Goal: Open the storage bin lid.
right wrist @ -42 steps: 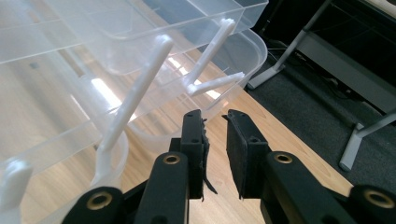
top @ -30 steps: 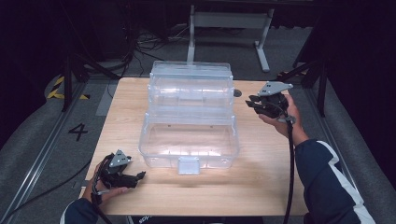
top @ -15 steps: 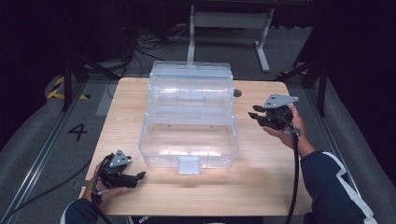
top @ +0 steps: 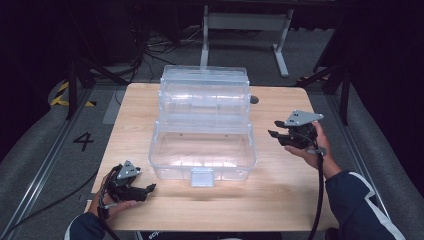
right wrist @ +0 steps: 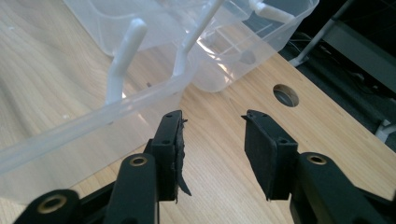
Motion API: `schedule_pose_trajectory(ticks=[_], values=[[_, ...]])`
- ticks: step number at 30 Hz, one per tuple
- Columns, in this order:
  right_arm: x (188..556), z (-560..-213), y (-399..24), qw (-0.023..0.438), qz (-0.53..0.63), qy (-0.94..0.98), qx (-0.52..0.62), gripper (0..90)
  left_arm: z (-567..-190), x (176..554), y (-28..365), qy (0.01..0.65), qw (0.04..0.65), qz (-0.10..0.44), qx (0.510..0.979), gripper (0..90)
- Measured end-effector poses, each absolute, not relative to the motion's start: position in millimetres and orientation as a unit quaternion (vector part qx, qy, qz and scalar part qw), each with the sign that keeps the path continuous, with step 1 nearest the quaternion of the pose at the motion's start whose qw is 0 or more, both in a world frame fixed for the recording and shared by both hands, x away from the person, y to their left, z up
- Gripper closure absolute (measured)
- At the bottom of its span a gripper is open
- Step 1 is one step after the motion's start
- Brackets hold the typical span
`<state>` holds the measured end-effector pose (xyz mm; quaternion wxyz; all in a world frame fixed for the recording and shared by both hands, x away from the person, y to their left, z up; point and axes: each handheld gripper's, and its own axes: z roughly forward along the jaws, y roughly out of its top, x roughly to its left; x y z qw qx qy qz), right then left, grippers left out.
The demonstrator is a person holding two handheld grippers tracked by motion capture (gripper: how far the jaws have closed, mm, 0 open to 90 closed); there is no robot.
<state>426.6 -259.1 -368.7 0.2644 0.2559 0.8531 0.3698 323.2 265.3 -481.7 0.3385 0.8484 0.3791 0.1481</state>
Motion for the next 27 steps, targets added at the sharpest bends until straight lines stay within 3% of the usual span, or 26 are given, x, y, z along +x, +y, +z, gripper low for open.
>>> schedule_pose_trajectory(ticks=[18,27], values=[[407.6,-396.2,-273.8,0.271,0.343,0.857,0.273,41.3,-481.7,323.2,265.3,0.379,0.339,0.148,0.848,15.7],[394.5,-411.9,-279.3,0.266,0.333,0.864,0.269,39.4,-481.7,323.2,265.3,0.379,0.339,0.148,0.848,15.8]])
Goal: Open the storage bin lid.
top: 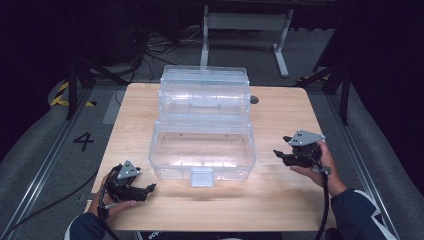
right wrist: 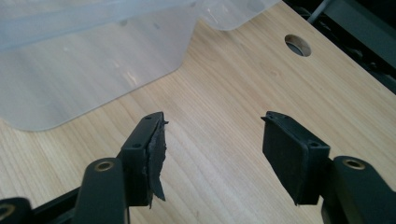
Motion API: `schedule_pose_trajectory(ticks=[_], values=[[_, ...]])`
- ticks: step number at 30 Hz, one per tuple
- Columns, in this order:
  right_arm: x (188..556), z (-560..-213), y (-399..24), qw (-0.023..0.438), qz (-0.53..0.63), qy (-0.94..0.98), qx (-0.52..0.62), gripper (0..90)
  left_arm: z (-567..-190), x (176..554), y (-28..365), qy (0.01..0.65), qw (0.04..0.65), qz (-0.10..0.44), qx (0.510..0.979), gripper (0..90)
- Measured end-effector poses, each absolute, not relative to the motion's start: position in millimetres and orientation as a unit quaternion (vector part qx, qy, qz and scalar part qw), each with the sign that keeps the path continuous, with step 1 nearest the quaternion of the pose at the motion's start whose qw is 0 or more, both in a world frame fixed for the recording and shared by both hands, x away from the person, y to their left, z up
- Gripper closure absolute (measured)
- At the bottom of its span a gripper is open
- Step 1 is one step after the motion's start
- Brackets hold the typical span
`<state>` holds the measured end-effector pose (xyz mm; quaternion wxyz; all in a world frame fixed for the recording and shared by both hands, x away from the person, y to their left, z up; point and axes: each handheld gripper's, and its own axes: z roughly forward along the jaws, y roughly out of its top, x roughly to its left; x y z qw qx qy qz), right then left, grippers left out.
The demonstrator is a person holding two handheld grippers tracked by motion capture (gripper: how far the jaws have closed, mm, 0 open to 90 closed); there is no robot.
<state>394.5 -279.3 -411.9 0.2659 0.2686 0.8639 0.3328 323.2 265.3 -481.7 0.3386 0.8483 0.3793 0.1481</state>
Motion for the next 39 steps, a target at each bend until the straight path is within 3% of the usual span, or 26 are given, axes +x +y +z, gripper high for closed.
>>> schedule_pose_trajectory(ticks=[28,39], values=[[360.1,-454.7,-320.4,0.211,0.338,0.856,0.33,32.3,-481.6,324.5,265.8,0.372,0.338,0.148,0.852,15.3],[345.9,-484.9,-333.5,0.2,0.366,0.835,0.359,23.9,-481.6,323.8,263.1,0.38,0.332,0.148,0.85,13.1]])
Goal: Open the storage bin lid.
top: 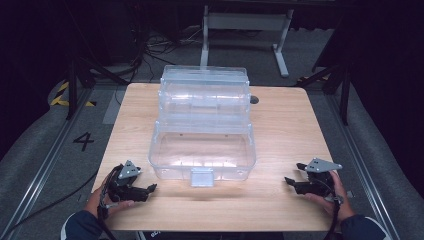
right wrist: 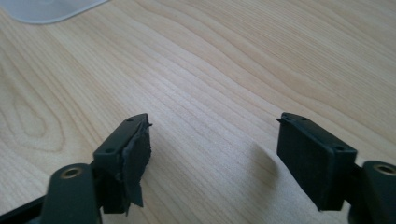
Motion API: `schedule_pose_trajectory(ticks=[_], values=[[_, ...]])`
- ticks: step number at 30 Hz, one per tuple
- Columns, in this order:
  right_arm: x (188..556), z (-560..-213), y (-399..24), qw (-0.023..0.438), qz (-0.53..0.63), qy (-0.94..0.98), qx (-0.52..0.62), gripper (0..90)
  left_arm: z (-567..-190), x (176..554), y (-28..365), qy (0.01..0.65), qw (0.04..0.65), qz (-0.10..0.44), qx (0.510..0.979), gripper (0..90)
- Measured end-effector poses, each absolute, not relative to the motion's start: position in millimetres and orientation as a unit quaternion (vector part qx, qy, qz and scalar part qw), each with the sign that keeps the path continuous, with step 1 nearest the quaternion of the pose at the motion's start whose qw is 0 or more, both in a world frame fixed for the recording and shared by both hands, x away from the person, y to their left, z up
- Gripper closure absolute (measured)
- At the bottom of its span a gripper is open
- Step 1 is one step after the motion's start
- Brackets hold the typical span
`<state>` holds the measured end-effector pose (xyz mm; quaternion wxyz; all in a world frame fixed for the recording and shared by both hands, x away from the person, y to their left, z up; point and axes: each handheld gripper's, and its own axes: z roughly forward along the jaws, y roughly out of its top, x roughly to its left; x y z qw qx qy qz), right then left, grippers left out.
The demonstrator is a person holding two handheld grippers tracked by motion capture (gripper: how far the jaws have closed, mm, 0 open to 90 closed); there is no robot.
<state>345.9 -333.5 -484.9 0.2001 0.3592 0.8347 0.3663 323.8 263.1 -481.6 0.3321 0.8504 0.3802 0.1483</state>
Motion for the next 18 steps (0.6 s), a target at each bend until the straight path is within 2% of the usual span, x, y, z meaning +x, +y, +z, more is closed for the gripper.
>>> schedule_pose_trajectory(ticks=[4,18], values=[[348.7,-486.6,-339.3,0.176,0.366,0.826,0.39,15.9,-481.8,325.0,262.1,0.382,0.334,0.148,0.849,12.7],[347.4,-486.9,-339.8,0.175,0.362,0.822,0.404,13.2,-481.9,328.3,259.8,0.379,0.329,0.143,0.853,9.1]])
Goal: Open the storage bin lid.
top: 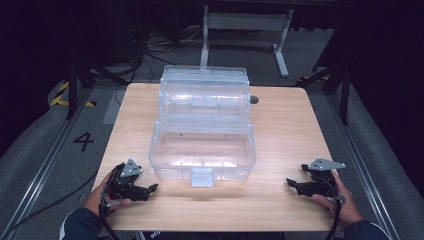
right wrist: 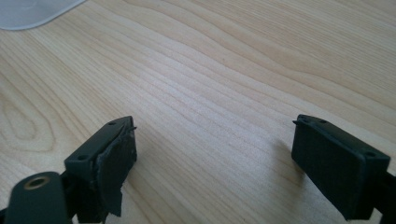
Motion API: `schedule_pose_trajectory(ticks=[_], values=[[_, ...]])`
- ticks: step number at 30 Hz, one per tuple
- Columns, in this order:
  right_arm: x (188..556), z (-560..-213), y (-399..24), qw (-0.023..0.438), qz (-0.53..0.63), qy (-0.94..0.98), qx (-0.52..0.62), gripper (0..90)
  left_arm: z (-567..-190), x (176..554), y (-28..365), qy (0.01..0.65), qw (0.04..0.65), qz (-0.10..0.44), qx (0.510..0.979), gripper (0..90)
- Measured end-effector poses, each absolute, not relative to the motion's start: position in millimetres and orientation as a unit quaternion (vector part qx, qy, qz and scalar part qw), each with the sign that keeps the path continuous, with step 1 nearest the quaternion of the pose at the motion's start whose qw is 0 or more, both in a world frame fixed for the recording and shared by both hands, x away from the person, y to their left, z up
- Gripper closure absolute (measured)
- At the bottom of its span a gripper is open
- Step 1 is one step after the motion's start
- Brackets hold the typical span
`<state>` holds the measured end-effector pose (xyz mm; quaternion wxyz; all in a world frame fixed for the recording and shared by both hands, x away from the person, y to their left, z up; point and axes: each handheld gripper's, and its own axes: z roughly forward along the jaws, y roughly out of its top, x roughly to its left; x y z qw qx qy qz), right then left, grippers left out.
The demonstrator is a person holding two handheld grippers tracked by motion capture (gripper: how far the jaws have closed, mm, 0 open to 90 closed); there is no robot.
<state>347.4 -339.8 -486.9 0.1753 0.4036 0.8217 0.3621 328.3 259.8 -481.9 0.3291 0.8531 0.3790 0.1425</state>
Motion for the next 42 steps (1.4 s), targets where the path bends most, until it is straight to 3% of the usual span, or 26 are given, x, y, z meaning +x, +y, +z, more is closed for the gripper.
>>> schedule_pose_trajectory(ticks=[42], values=[[351.4,-487.4,-335.6,0.178,0.352,0.82,0.414,6.8,-482.2,329.8,259.6,0.384,0.324,0.146,0.852,5.7]])
